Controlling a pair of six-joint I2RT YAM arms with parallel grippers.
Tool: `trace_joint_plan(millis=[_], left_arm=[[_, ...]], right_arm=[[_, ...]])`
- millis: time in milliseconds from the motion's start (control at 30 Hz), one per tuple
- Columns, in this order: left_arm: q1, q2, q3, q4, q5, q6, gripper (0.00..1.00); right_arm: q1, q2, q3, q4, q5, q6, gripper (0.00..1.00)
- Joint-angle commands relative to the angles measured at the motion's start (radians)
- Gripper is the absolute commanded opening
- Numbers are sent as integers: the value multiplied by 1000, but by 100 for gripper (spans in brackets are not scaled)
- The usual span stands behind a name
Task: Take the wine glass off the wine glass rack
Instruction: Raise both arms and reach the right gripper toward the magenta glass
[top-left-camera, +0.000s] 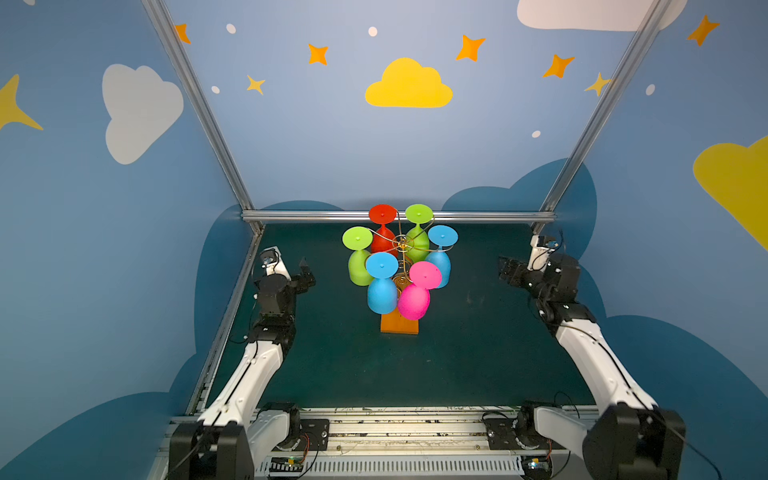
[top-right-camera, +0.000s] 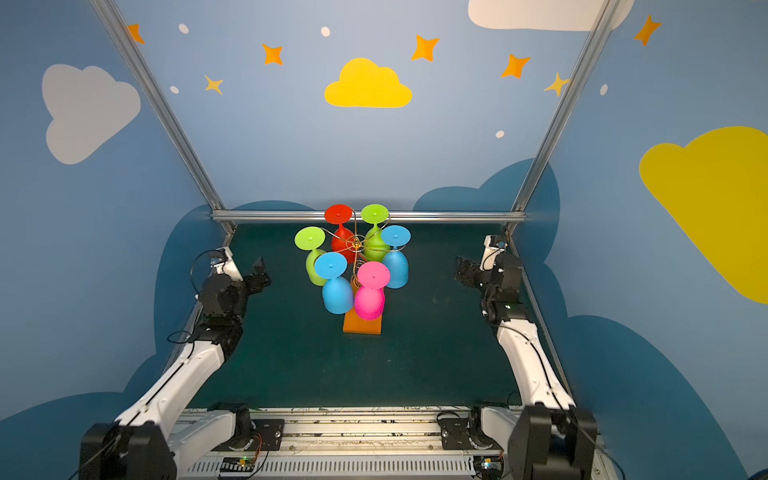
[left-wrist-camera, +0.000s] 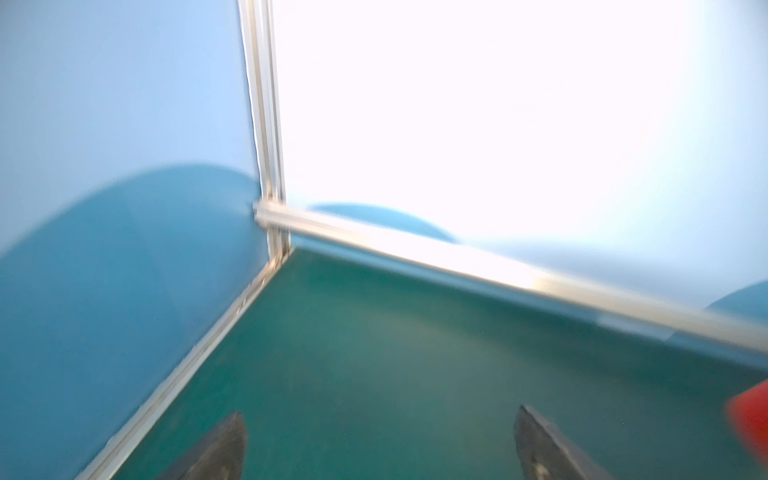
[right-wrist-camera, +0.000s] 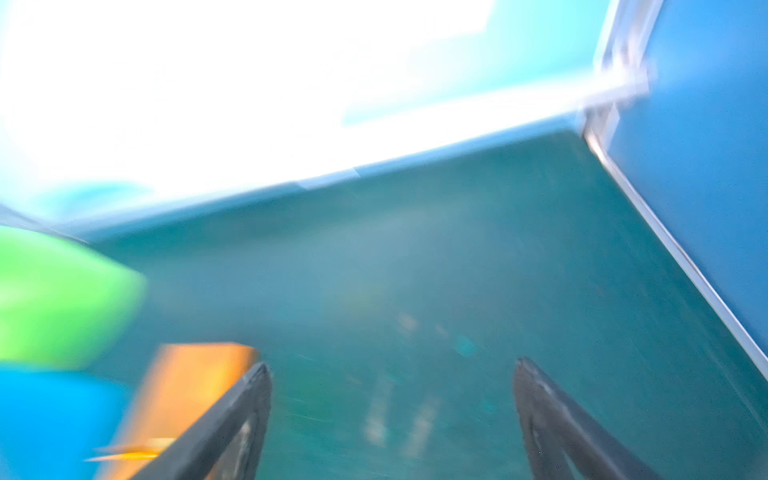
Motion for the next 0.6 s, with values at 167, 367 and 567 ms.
trace_joint_plan(millis=[167,367,567], left_arm=[[104,-96,91,-198,343,-143,100],[136,-61,177,-217,507,-213,100],[128,-76,172,-190,568,-248,100]], right_arm=[[-3,-396,-120,-49,-365,276,65],[22,-457,0,-206,-602,398,61],[106,-412,87,-256,-644,483,61]])
